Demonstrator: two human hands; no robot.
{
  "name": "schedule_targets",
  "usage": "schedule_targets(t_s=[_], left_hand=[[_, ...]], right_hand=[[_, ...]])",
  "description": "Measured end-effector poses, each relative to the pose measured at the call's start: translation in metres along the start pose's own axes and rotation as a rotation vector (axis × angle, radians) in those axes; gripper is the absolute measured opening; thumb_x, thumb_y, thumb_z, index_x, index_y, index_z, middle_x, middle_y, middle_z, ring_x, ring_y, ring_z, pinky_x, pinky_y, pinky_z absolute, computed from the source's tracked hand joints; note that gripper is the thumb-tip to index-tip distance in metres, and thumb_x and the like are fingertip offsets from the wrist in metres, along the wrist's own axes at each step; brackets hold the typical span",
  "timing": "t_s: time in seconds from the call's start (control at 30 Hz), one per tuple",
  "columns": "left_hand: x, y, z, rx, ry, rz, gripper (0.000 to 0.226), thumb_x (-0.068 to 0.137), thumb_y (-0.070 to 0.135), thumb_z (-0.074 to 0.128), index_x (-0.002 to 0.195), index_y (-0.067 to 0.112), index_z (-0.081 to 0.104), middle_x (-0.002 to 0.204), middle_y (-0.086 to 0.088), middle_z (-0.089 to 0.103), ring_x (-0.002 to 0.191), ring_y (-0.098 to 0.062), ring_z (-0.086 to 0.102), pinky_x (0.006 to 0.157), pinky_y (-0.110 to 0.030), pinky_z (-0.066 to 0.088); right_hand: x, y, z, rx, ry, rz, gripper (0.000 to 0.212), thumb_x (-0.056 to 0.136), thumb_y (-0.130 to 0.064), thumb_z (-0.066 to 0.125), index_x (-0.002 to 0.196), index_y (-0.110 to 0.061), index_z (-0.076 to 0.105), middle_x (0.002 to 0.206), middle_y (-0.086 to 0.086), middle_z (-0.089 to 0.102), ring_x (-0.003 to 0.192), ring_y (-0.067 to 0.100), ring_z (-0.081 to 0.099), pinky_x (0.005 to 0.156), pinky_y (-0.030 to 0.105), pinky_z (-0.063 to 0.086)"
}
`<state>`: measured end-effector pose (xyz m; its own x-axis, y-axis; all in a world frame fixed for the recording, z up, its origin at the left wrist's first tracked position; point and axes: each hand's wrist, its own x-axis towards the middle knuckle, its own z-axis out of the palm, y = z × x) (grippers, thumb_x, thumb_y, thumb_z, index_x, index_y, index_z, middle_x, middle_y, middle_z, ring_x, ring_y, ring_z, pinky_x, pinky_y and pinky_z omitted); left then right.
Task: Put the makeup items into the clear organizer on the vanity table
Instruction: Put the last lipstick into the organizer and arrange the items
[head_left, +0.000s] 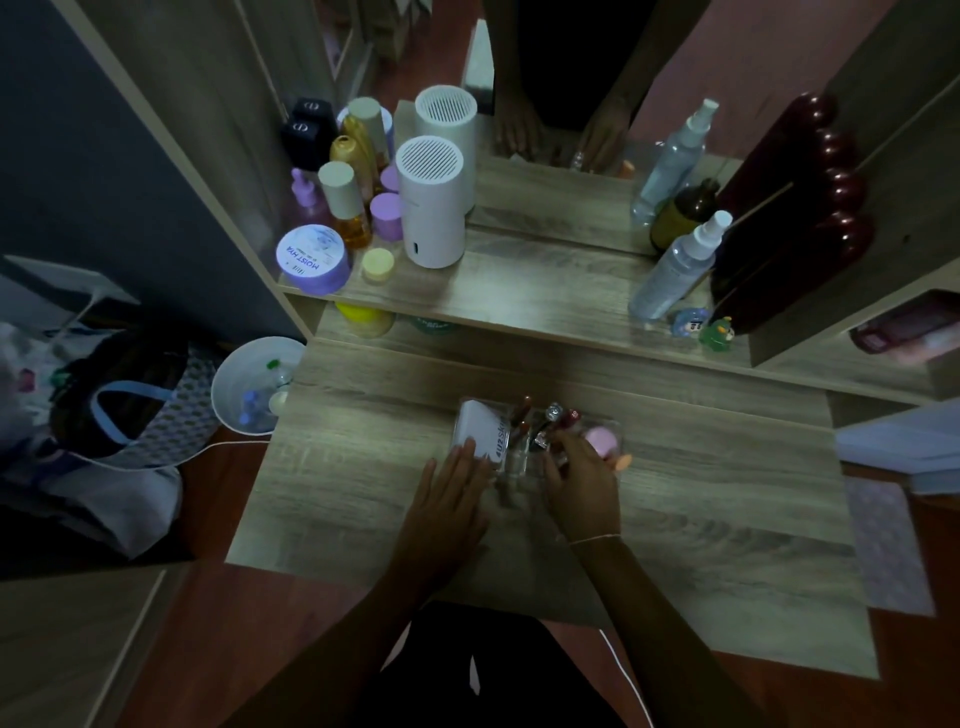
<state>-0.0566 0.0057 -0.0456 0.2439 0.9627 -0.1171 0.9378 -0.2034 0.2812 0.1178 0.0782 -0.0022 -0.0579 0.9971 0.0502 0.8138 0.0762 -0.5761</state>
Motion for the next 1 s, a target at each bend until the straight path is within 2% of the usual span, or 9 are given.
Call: schedule_targets(t_s=[0.13,0.27,0.37,0.53,0.67,0.8,0.93,1.0], left_hand=[[0.003,-0.001,-0.002,-0.003,-0.016,0.002,0.064,0.09,0.043,0.035,0.143,0.009,0.026,0.146,-0.021,0.039,0.135,-0.034,0.038,0.104,-0.06,0.031],[0.005,0.0,-0.003,0.008,-0.038,0.004,0.063,0.091,0.045,0.034,0.142,0.009,0.026,0.148,-0.019,0.035,0.137,-0.032,0.029,0.105,-0.059,0.029],[0.006,0.0,-0.003,0.015,-0.048,0.008,0.062,0.091,0.044,0.033,0.142,0.008,0.03,0.148,-0.019,0.034,0.137,-0.032,0.028,0.105,-0.059,0.028],[0.007,-0.002,-0.006,0.026,-0.081,0.009,0.062,0.091,0.046,0.034,0.14,0.008,0.033,0.147,-0.02,0.038,0.136,-0.032,0.033,0.104,-0.058,0.029],[0.008,-0.003,-0.008,0.027,-0.103,0.007,0.064,0.091,0.048,0.032,0.142,0.009,0.028,0.148,-0.018,0.033,0.137,-0.031,0.027,0.105,-0.058,0.026],[0.009,-0.002,-0.008,0.0,-0.097,0.007,0.064,0.091,0.047,0.033,0.143,0.01,0.027,0.15,-0.015,0.024,0.138,-0.03,0.026,0.106,-0.057,0.026],[0.01,0.001,-0.011,0.002,-0.077,0.013,0.064,0.089,0.046,0.034,0.14,0.009,0.03,0.147,-0.016,0.031,0.134,-0.032,0.038,0.102,-0.059,0.034],[0.011,0.002,-0.014,0.001,-0.062,-0.012,0.065,0.088,0.048,0.033,0.139,0.008,0.031,0.145,-0.018,0.039,0.132,-0.032,0.042,0.101,-0.059,0.032]], right_hand=[[-0.001,0.001,-0.001,-0.029,0.015,-0.005,0.02,0.08,-0.007,0.07,0.099,-0.011,0.066,0.086,0.013,0.073,0.071,0.03,0.069,0.065,0.039,0.055],[-0.002,0.0,-0.003,-0.094,0.016,-0.073,0.02,0.08,-0.013,0.074,0.098,-0.013,0.067,0.088,0.012,0.073,0.069,0.029,0.069,0.054,0.041,0.058],[-0.002,-0.001,-0.005,-0.149,0.033,-0.125,0.019,0.076,-0.007,0.076,0.093,-0.012,0.07,0.084,0.011,0.074,0.063,0.031,0.069,0.045,0.037,0.054],[0.003,0.002,-0.008,-0.24,0.028,-0.194,0.021,0.074,0.003,0.074,0.089,-0.01,0.07,0.08,0.011,0.073,0.058,0.032,0.068,0.038,0.038,0.053],[0.003,0.005,-0.007,-0.24,-0.001,-0.193,0.018,0.079,0.003,0.068,0.092,-0.01,0.068,0.083,0.011,0.073,0.061,0.032,0.069,0.04,0.041,0.054],[0.003,0.004,-0.008,-0.246,0.014,-0.204,0.016,0.077,0.001,0.072,0.089,-0.01,0.068,0.079,0.01,0.073,0.056,0.029,0.067,0.037,0.038,0.053],[0.0,0.002,-0.01,-0.166,0.031,-0.171,0.013,0.083,-0.007,0.07,0.095,-0.01,0.069,0.08,0.011,0.072,0.057,0.029,0.068,0.041,0.04,0.055],[-0.005,0.002,-0.014,-0.129,0.055,-0.152,0.014,0.084,-0.013,0.071,0.098,-0.011,0.068,0.083,0.011,0.073,0.057,0.027,0.067,0.044,0.037,0.056]])
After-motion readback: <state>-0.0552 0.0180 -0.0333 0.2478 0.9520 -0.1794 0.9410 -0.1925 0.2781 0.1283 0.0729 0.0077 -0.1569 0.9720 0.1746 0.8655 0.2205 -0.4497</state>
